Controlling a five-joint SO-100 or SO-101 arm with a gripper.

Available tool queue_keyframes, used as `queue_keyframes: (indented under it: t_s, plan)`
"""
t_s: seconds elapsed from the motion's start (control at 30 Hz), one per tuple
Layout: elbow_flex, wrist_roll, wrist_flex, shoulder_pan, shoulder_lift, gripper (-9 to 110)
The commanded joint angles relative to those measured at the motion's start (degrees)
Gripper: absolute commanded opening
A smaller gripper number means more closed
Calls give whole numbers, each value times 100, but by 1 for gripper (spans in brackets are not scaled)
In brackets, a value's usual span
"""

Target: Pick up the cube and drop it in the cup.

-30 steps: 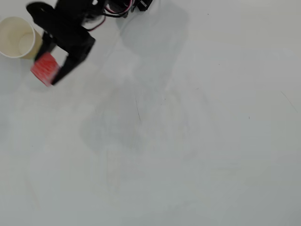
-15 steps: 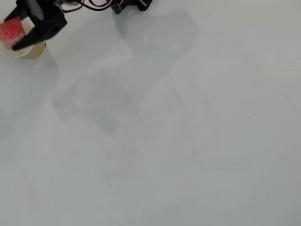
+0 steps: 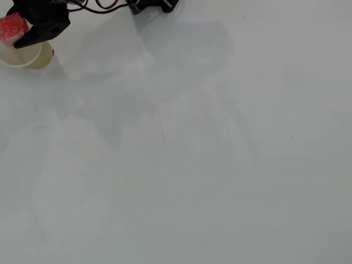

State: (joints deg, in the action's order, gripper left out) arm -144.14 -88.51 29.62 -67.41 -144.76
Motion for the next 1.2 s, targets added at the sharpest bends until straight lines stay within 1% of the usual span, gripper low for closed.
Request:
queue_keyframes:
  t_s: [0.0, 0.8, 1.17]
  plan:
    - [589, 44, 35, 35, 18, 12]
    - [1986, -9, 105, 44, 1415, 11]
    - [2101, 9, 492, -97, 1846, 10]
